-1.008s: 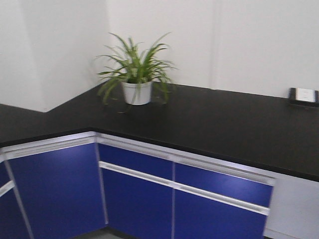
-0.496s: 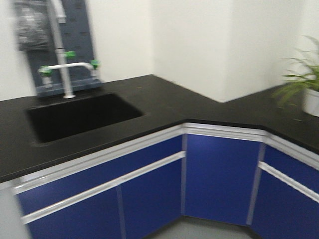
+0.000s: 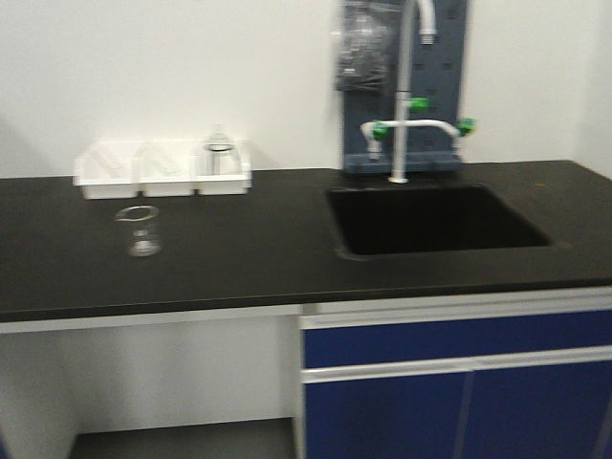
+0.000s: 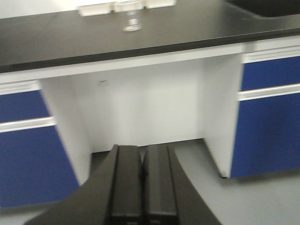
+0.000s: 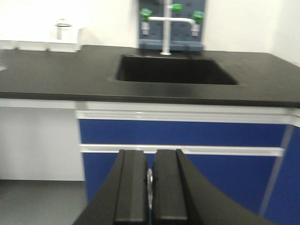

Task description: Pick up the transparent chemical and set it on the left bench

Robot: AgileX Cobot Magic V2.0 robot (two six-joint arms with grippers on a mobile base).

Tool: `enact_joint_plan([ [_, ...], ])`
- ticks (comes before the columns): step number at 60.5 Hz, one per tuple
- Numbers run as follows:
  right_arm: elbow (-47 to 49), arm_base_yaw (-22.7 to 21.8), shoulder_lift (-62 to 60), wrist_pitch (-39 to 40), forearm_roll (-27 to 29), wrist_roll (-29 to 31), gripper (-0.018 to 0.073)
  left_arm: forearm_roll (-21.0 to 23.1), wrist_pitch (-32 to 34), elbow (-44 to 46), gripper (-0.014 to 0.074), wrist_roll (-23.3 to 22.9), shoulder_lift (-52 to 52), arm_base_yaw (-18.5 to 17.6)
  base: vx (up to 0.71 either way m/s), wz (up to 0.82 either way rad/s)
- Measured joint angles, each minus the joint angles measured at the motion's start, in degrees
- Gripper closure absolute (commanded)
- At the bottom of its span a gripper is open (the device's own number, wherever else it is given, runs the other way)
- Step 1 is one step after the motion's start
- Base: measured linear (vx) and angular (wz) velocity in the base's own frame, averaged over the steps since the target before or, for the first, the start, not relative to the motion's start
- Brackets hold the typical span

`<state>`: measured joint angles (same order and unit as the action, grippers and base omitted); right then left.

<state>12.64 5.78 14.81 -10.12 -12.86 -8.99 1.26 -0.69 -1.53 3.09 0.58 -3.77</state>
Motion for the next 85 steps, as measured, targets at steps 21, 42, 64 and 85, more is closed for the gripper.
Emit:
enact_joint_plan([
  [21,0.0,0.0,0.0,0.0,0.0,0.0,0.0559,0.0,0.0,0.0,0.0600,0.0,0.0,0.0,0.15,0.58],
  [42,0.0,0.0,0.0,0.0,0.0,0.0,0.0559,0.0,0.0,0.0,0.0600,0.0,0.0,0.0,0.28,0.26],
  [64,0.0,0.0,0.0,0.0,0.0,0.0,0.0559,0.0,0.0,0.0,0.0600,0.0,0.0,0.0,0.40,0.07],
  [85,0.0,0.0,0.0,0.0,0.0,0.0,0.0559,0.0,0.0,0.0,0.0600,0.0,0.0,0.0,0.39,-0.01],
])
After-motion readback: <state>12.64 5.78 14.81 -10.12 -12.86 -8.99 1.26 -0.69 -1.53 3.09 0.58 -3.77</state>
